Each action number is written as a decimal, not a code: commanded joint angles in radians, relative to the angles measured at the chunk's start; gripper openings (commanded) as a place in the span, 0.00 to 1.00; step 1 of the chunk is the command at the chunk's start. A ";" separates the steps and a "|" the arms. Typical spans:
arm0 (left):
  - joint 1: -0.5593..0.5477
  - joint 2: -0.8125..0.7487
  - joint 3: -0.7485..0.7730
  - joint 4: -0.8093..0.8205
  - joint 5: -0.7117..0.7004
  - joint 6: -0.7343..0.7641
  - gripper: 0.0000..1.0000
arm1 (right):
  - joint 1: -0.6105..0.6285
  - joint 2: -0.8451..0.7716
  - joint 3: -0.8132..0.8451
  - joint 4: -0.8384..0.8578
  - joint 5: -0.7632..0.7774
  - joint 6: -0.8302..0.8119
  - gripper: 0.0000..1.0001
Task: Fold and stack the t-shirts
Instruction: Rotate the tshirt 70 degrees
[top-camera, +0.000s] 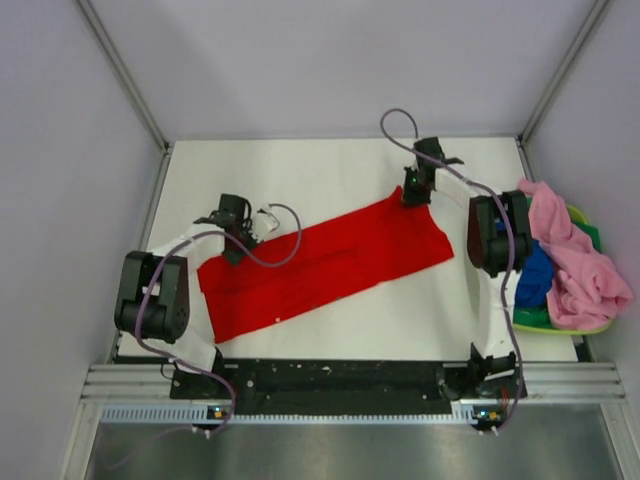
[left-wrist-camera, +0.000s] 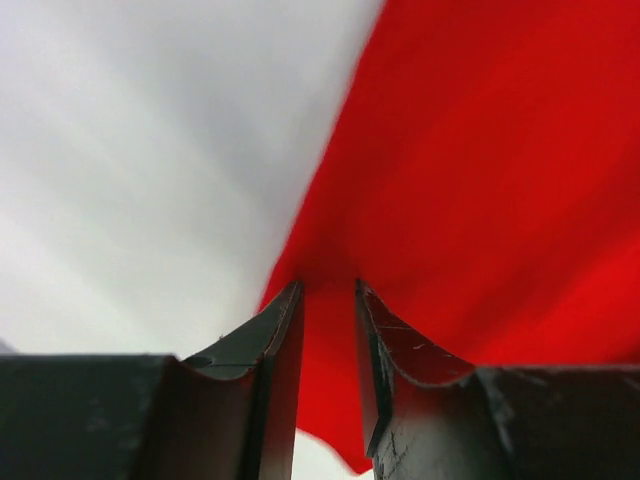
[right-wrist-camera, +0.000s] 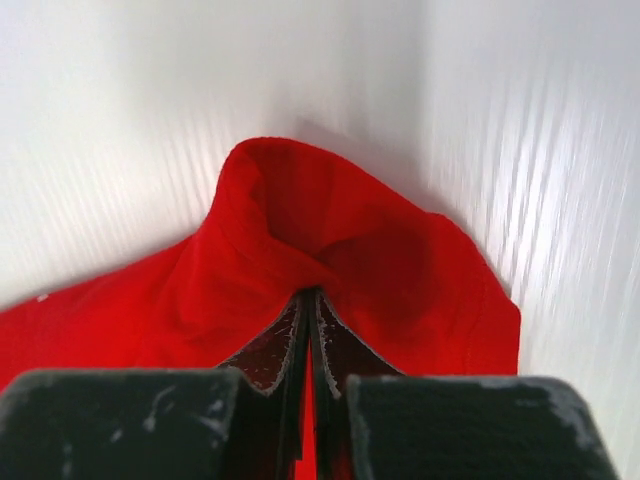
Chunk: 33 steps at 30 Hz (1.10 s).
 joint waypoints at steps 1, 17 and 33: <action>0.102 -0.120 -0.001 0.009 0.000 0.019 0.31 | -0.013 0.108 0.311 -0.119 0.044 -0.089 0.00; 0.178 -0.043 -0.009 0.001 0.054 0.090 0.32 | -0.015 -0.280 -0.326 -0.015 0.110 -0.036 0.02; -0.250 -0.441 -0.233 -0.352 0.476 0.153 0.36 | -0.062 0.464 0.829 0.066 -0.142 -0.040 0.18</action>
